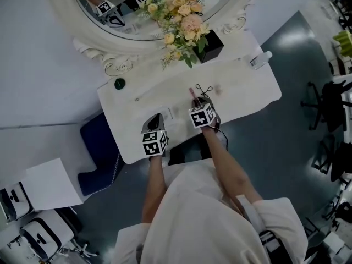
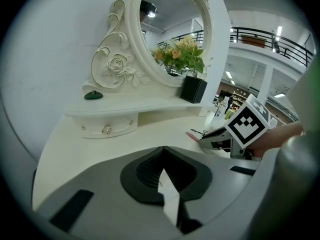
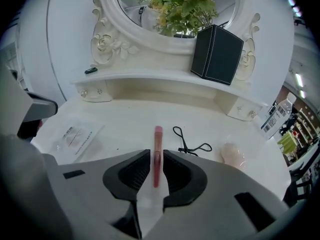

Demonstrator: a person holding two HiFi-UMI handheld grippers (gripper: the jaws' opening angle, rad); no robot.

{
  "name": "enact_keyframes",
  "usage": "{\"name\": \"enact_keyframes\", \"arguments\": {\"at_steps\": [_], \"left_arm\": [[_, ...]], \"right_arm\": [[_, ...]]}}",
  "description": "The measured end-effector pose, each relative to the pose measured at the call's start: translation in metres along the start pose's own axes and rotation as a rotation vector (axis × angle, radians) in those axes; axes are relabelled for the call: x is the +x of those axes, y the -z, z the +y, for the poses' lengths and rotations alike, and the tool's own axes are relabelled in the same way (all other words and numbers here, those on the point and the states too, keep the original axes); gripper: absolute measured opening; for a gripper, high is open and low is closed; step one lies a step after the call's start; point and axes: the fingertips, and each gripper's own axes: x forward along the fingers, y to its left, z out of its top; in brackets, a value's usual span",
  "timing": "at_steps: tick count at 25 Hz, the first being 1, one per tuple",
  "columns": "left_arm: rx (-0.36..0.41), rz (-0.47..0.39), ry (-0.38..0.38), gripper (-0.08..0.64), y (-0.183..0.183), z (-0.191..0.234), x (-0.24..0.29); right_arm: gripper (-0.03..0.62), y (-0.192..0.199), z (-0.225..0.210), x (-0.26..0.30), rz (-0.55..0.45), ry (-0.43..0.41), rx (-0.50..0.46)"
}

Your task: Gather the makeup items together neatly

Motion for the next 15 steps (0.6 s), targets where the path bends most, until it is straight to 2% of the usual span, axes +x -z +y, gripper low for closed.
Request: {"name": "enact_keyframes", "arguments": {"at_steps": [4,7,9,11,13,15], "left_arm": [[-0.008,0.0,-0.011,0.012,0.003,0.004,-0.001],[-0.019,0.005,-0.027,0.012,0.008,0.012,-0.001],[-0.029,0.016,-0.038,0.012,0.016,0.017,-0.001],[-0.048,0.033,-0.05,0.012,0.026,0.022,-0.001],[-0.07,0.048,-0.06,0.012,0.036,0.027,-0.001],[-0.091,0.062,-0.066,0.012,0.044,0.032,-0.001]], "right_arm": [[0.112,-0.011,0.002,-0.013,-0.037,-0.007,-0.012],[0.112,-0.029,0.019,-0.027,-0.103,-0.06,-0.018],[0.112,-0.035,0.044,-0.032,-0.126,-0.149,-0.021],[0.112,-0.029,0.075,-0.03,-0.114,-0.266,0.015],[0.117,-0.017,0.101,-0.026,-0.077,-0.367,0.071],[0.124,-0.004,0.12,-0.022,-0.027,-0.422,0.088]]}}
